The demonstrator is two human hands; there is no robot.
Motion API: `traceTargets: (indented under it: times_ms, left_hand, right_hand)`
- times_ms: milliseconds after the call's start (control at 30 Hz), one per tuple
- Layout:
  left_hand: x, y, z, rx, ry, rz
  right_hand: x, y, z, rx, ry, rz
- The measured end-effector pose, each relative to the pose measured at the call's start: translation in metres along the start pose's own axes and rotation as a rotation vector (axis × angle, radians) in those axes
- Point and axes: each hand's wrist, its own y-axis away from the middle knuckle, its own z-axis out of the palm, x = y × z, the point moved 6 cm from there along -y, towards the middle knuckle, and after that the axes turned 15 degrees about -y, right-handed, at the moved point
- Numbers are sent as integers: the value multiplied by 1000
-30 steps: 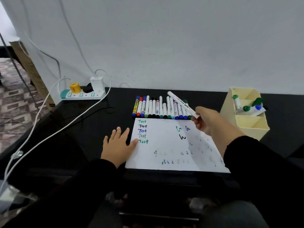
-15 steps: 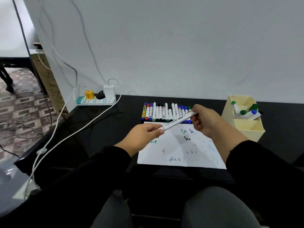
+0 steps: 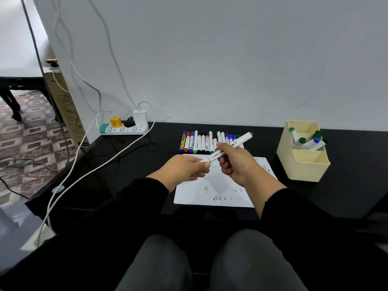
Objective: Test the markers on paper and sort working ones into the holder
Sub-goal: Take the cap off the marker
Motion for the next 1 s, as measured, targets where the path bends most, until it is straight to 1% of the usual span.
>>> traceTargets:
  times_ms: [100,200,267,367,467,600,667,733,767,867,900,933,1000]
  left_hand:
    - [4,5,-2,2,-33,-22]
    - [6,9,-3,33,-107,-47]
    - [7,12,-2,38,-114,-41]
    - [6,18,1,13,-67,-16]
    - [6,21,5,-26,-8,4]
    - [5,22,10,-104,103,-5]
    - [6,20,10,-125,105,-18]
    - [8,16,7,-83,64,-26]
    - [7,14,4,-43,16,-22]
    - [-3,9,-12,87,-213,-13]
    - [-9,9,-18,115,-252,-25]
    - [-16,9,-24,139,-280,-28]
    - [-25,7,-33,195,-383,-18]
  right_hand:
    - [1,6,3,-21,19,11]
    - [-1,14,3,7,37,3]
    - [-3,18,2,15,43,0]
    - [-5,23,1,-5,56,-16]
    - [-9,24,1,-41,47,-74]
    - [-14,22,4,-125,-46,-152]
    - [-12,19,5,-144,-92,-166]
    - [-7,14,6,-94,-89,-155]
    - [-5,11,5,-43,-87,-140]
    - [-5,0,-19,184,-189,-85]
    - [-7,-3,-29,237,-204,-69]
    - [-8,-4,-36,258,-186,-54]
    - [-6,-8,-39,232,-125,-33]
